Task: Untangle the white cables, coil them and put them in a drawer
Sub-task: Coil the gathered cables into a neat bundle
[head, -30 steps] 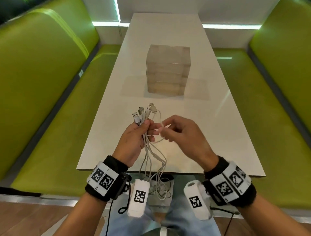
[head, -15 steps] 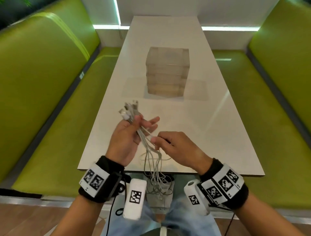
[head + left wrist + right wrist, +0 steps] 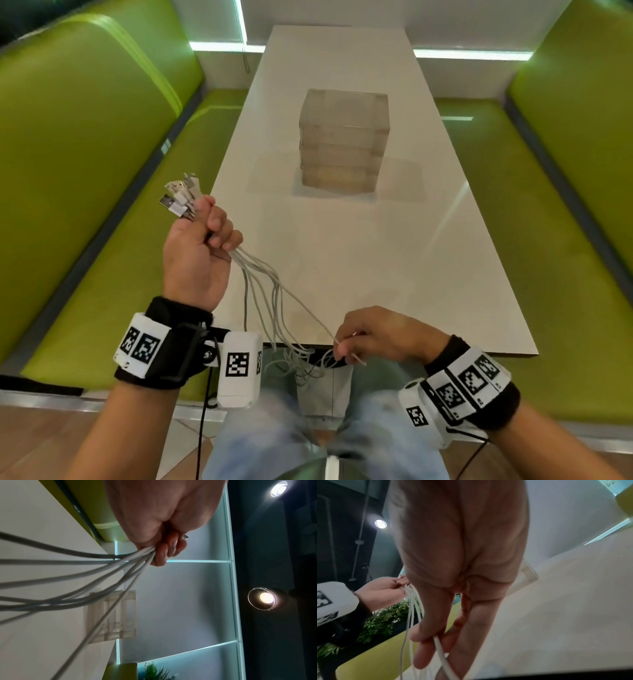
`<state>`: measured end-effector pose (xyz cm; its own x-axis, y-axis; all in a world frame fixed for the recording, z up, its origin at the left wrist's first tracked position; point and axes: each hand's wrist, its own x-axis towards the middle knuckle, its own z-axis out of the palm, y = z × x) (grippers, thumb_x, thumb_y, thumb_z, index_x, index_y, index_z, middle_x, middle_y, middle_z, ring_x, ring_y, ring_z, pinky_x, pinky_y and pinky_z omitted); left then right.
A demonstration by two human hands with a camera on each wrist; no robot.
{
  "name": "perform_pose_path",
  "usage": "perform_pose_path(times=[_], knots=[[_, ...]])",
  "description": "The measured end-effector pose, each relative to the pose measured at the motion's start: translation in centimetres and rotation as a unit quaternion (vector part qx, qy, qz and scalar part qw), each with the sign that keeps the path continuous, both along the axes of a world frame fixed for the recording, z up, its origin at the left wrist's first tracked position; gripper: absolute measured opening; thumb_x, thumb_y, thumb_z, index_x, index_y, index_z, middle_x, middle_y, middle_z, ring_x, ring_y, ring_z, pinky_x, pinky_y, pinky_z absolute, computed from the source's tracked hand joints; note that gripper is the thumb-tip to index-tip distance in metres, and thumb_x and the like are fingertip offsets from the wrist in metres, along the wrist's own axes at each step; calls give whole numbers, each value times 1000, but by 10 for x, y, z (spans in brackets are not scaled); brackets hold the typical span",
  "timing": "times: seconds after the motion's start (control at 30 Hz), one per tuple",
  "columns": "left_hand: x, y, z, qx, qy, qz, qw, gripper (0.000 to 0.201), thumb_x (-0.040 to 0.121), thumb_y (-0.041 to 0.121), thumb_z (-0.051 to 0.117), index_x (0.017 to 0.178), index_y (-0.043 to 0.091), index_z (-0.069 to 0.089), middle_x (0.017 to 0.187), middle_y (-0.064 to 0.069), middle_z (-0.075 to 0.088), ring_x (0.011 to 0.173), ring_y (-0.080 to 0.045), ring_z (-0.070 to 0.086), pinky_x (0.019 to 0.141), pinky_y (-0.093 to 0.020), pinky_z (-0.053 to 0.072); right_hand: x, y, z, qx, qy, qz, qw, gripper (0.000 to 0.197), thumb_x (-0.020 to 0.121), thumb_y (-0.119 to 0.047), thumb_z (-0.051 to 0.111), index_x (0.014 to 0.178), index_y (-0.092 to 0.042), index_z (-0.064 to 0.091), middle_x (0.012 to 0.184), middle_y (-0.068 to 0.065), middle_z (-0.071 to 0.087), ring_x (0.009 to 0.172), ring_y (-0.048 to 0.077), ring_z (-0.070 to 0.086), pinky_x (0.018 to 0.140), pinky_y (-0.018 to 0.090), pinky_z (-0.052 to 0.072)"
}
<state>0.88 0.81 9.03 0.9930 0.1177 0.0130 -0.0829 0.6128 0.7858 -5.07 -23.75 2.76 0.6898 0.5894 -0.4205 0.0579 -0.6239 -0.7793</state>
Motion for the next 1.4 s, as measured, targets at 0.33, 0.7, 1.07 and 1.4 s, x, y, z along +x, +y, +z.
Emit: perform_pose_path(times=[0.33,0.7,1.07,1.4], knots=[[-12,-29,4,33,5,-62,998,22,102,18,33,85,14,47,55,10,43,43,-3,30,45,-17,32,-10,19,-25,-35,-8,-59,998,7,78,-15,73,82,-14,67,89,13,72,75,27,68,67,35,56],[-34,-81,0,79,45,-196,976,18,98,21,40,86,11,48,58,4,43,49,-10,32,44,-21,33,17,28,30,178,-50,-100,978,17,94,-29,53,103,-15,57,103,0,65,97,0,58,93,20,44],[-33,-76,-12,200,68,-215,953,22,102,20,36,89,9,50,58,4,39,53,-11,31,53,-22,33,9,24,4,136,-57,-176,973,94,67,-78,54,137,-20,35,142,-2,40,130,11,40,111,35,35],[-47,-92,-16,270,34,-316,909,6,74,9,40,71,14,42,54,9,35,53,-9,31,53,-24,30,29,29,55,304,-48,-226,924,29,90,-23,57,109,-2,65,88,-5,70,81,7,66,67,17,51]])
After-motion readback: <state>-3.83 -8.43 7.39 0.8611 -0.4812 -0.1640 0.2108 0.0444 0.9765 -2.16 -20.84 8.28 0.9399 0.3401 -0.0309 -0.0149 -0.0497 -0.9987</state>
